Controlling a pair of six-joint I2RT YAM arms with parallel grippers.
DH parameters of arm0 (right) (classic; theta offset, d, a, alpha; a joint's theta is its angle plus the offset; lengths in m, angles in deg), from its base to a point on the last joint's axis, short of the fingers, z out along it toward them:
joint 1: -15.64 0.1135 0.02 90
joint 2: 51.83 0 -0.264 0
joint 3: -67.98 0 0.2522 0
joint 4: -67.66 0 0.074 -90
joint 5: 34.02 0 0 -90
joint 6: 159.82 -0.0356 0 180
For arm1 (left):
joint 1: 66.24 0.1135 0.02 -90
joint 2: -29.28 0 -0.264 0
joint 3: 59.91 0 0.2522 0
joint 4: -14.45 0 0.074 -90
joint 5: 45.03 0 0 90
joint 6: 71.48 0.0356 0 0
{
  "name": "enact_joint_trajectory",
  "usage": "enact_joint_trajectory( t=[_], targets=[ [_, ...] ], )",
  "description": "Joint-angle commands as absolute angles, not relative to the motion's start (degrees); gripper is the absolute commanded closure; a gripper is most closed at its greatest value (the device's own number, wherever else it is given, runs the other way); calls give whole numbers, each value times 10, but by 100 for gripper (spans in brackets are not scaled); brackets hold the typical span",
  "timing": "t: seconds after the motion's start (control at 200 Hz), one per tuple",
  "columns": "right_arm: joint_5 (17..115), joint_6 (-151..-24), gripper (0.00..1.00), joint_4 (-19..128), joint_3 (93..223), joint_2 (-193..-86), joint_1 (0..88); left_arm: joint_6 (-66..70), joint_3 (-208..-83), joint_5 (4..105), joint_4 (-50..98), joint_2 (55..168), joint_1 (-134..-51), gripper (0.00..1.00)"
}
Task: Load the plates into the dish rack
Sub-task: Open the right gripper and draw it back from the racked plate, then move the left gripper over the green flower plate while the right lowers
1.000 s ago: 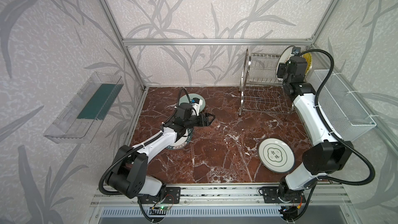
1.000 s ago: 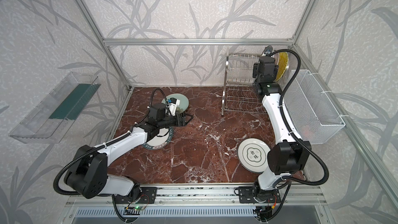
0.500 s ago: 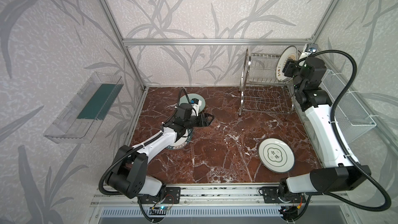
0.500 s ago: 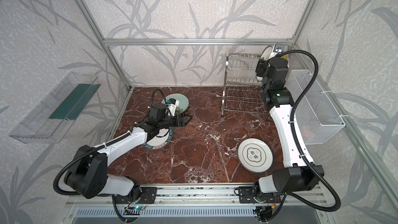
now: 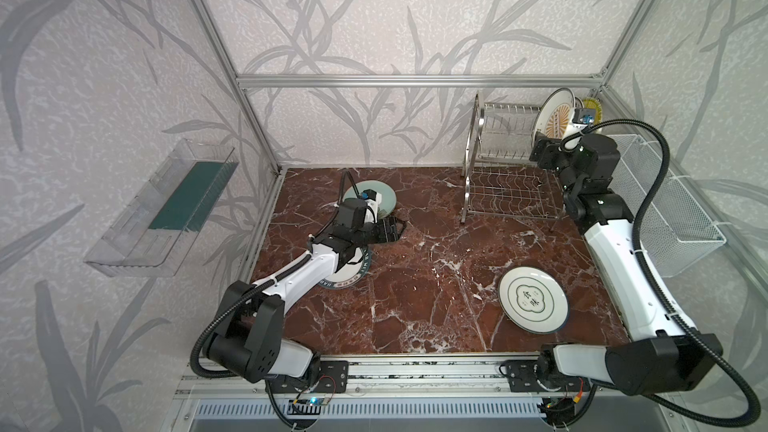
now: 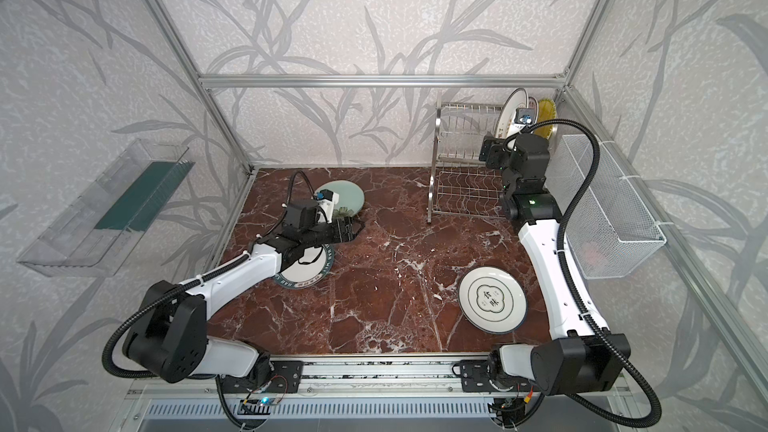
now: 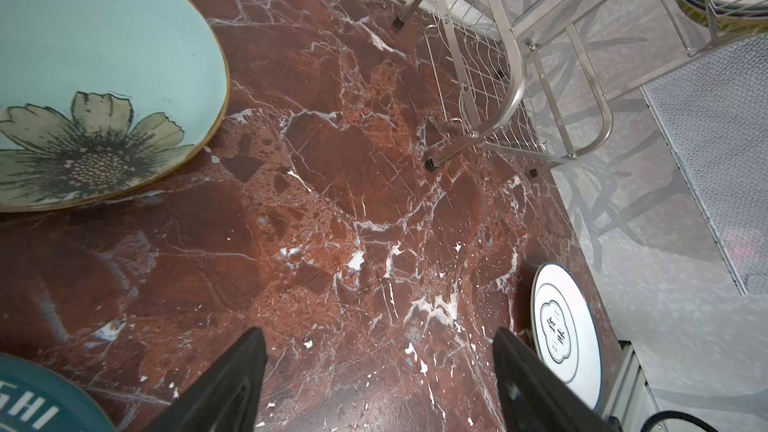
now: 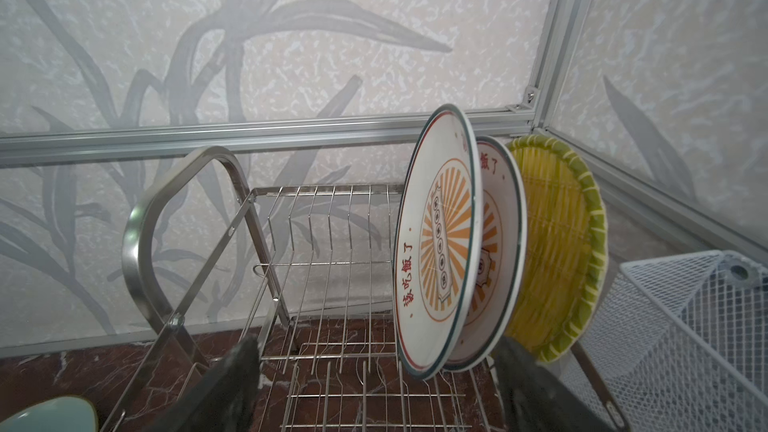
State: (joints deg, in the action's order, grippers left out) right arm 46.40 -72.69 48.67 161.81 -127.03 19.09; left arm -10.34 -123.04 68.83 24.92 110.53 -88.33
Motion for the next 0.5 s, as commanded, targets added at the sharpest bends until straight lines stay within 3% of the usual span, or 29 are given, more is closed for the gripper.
enact_joint_trajectory(
  t=[0.0,0.495],
  targets=[
    [493,-737,13,518,1596,-1239,201,-84,-1250,658,268,1073,-880,17],
    [492,-772,14,578,1416,-1189,300,-98,-1249,613,302,1063,-854,16]
  ],
)
